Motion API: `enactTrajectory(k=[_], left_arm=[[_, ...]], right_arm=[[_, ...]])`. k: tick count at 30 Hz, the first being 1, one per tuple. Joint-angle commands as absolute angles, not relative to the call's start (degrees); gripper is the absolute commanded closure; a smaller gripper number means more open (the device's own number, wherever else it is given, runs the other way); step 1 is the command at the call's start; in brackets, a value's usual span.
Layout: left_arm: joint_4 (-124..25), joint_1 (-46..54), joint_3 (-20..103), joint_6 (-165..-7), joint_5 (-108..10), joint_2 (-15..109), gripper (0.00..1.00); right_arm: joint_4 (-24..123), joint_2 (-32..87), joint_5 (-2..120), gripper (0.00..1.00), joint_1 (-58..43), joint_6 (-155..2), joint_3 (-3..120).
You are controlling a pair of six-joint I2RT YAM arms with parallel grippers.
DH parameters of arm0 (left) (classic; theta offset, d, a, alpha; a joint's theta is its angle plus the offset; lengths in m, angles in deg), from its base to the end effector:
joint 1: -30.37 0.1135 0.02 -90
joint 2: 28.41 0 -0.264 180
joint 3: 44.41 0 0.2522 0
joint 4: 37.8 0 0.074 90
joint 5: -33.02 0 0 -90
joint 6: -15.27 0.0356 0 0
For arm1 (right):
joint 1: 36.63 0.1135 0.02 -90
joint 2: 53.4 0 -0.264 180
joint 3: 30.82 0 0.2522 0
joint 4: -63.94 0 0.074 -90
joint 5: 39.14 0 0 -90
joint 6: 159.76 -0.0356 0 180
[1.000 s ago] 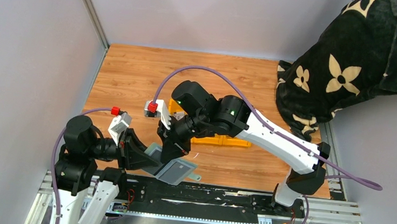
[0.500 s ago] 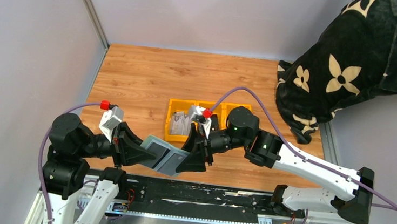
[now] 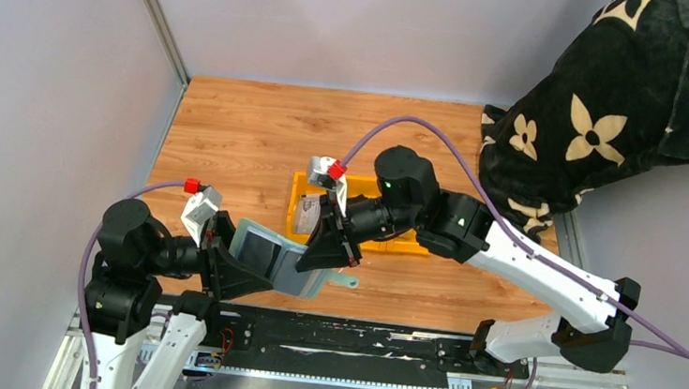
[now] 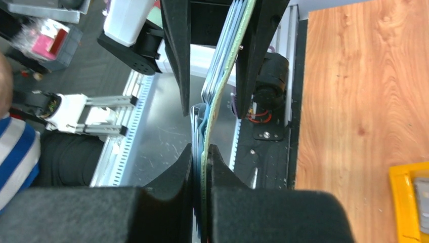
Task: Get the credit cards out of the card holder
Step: Remove the credit card from the card holder.
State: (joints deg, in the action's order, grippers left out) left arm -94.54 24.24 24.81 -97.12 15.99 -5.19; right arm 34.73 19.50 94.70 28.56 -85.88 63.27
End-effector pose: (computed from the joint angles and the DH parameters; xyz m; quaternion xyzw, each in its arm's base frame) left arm 0.0317 -0.0376 0.3833 0.2879 0.6666 -0.5702 0.3842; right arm 0.0935 0.2611 0.4431 -0.5135 0.5353 0.6102 0.2781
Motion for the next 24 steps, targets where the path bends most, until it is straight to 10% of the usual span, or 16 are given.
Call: enactTrajectory(k=[1, 14, 24], left_arm=[[-94.8, 24.2, 22.4, -97.3, 20.8, -5.9, 0.46], [-94.8, 24.2, 19.8, -95.5, 25.3, -6.6, 0.73], [-94.9, 24.1, 18.8, -96.0, 23.8, -8.8, 0.7]], right_arm=[[9.5, 25.3, 94.8, 1.0, 29.1, -71.8, 74.3], [-3.7, 32.8, 92.8, 1.0, 30.8, -63.1, 87.3], [0.2, 33.1, 94.9, 0.99, 31.6, -64.2, 87.5]])
